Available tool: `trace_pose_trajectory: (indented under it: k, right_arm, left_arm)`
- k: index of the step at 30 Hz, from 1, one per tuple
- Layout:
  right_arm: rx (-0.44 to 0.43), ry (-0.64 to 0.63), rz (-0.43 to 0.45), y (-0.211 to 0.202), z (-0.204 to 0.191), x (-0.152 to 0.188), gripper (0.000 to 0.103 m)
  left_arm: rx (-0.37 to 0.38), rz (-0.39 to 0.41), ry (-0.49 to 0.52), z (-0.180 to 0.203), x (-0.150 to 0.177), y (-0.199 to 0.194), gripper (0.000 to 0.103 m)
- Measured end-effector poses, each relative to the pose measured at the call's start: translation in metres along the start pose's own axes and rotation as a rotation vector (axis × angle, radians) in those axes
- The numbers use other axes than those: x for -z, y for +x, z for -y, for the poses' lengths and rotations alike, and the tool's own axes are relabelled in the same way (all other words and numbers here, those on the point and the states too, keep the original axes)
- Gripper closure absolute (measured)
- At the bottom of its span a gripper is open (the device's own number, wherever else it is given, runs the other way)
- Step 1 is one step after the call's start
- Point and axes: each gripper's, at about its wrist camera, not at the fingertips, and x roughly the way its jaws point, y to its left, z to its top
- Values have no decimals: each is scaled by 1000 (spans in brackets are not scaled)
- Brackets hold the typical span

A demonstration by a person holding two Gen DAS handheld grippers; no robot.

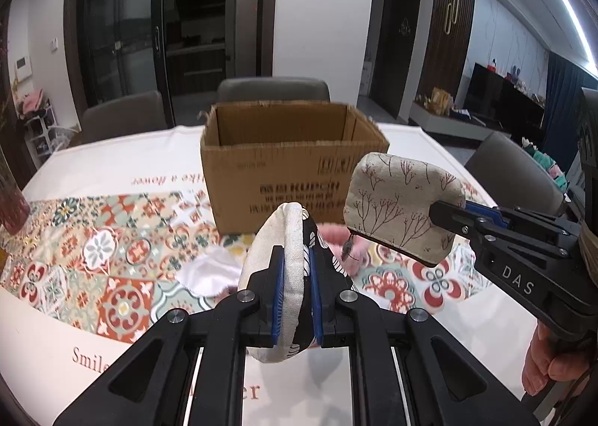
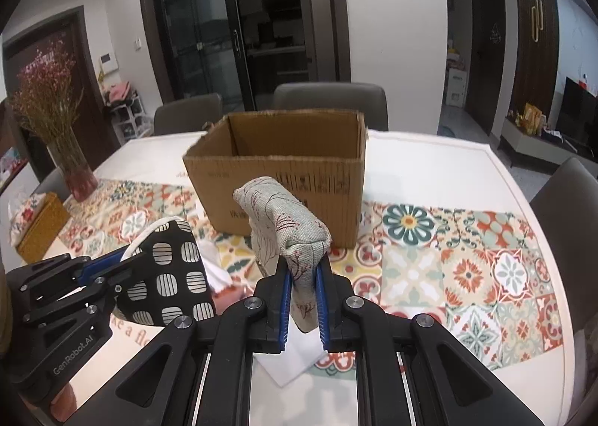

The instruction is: Organize soft objects

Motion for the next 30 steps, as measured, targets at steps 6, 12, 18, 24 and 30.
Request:
trace_pose_trajectory:
  k: [6, 12, 18, 24, 30]
  right_arm:
    - [5, 6, 50, -14, -5, -13, 90]
    - [13, 13, 101, -24, -8, -27, 90]
    - [14, 26, 140, -30, -10, -40, 90]
    - [16, 28, 186, -34, -10, -55, 90]
    - [18, 29, 227, -38, -11, -70, 90]
  left_arm:
    - [-13, 63, 18, -3, -14, -14, 89]
    - [-19, 120, 30, -7, -29, -24, 89]
    - [-23, 180, 41, -10, -47, -31, 89]
    - [-25, 236, 61, -11, -66, -36, 89]
    - [-26, 276, 72, -11, -81, -37, 89]
